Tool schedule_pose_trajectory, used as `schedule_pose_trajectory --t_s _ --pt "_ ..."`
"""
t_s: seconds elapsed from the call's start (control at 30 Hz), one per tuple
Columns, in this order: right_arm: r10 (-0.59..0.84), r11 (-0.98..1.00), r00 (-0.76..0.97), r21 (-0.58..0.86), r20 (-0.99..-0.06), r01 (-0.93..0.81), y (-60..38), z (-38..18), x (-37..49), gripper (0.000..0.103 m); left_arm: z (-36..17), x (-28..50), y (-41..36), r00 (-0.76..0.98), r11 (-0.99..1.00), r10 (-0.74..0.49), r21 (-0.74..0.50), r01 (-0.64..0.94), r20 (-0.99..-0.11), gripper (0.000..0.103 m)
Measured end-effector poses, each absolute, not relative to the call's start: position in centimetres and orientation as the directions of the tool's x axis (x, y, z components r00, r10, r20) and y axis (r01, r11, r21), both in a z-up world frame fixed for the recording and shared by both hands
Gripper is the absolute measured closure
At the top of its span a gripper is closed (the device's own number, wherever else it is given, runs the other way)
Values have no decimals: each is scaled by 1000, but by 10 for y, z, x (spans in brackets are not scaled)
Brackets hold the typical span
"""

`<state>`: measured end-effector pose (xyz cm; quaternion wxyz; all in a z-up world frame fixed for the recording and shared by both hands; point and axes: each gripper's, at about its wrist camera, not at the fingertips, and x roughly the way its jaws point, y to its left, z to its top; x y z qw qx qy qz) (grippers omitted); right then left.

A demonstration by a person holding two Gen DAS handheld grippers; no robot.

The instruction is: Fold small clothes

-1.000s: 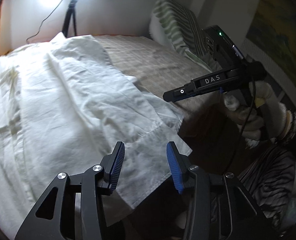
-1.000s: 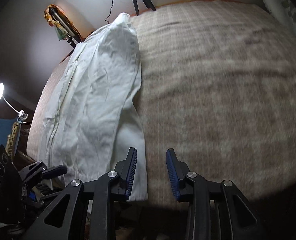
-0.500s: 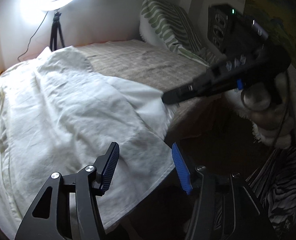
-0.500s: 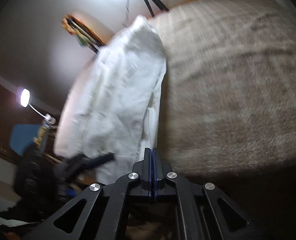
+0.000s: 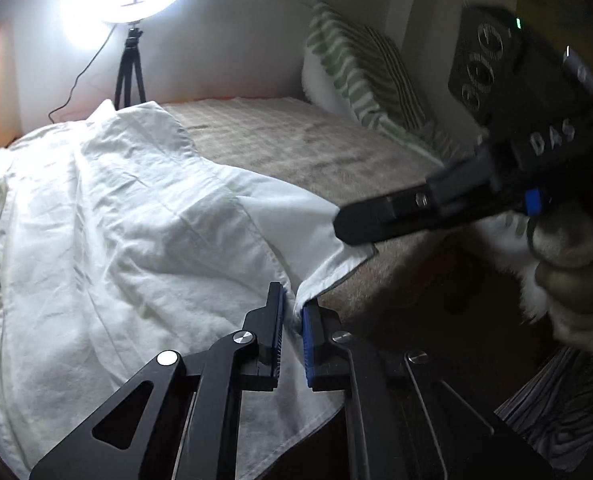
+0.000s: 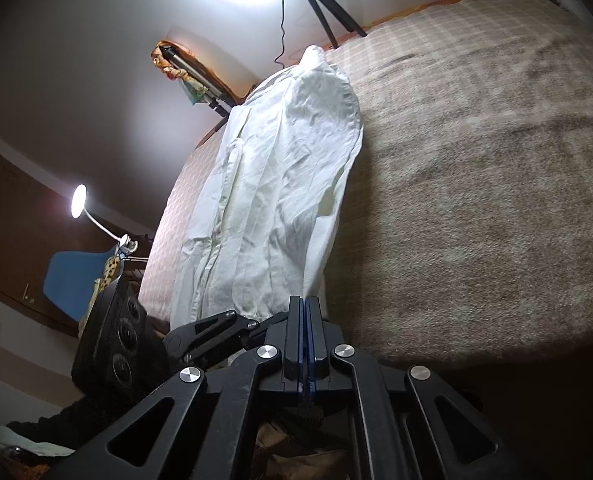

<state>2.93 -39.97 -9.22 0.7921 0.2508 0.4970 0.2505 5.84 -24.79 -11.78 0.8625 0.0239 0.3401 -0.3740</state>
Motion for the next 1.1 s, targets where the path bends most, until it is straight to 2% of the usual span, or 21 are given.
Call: schedule_pose_trajectory --t_s 0.07,0.13,0.17,0.2,0.23,0.43,0.63,0.7,0.73,0.77,0.87,1.1 --pt "654 746 373 642 -658 -175 -396 -89 31 102 -115 59 -237 492 722 -646 -258 642 -584 98" --pt "667 738 368 642 -648 -206 -393 -85 34 94 -113 60 -228 496 727 -657 -302 617 -568 98" --pt "666 740 370 638 -648 -216 -393 -83 37 73 -113 61 -223 496 728 -662 -326 603 -562 98" --pt "664 742 377 634 -646 -220 -395 -81 40 59 -112 61 -220 501 731 -663 -335 595 -556 98" --pt "653 750 398 624 -644 -222 -398 -79 47 51 -111 60 -217 506 733 -662 -336 591 -553 98" --pt "602 768 475 628 -642 -124 -417 -87 116 51 -105 65 -209 531 744 -657 -345 573 -536 98" --pt "591 776 441 625 -675 -84 -397 -118 198 52 -103 64 -198 544 750 -655 -369 548 -524 98" --pt "598 778 411 621 -688 -93 -383 -124 215 69 -104 63 -195 542 750 -656 -375 544 -526 98" --pt "601 780 396 617 -694 -104 -375 -126 222 84 -105 64 -194 542 751 -655 -374 543 -527 98" --pt "585 795 393 597 -709 -106 -369 -125 225 95 -106 64 -193 542 752 -653 -374 542 -528 98" --pt "496 859 417 502 -762 -104 -349 -114 231 102 -106 65 -187 540 752 -655 -391 531 -528 98" --pt "321 946 504 245 -802 -211 -284 -70 219 103 -107 66 -165 536 747 -664 -448 490 -521 98"
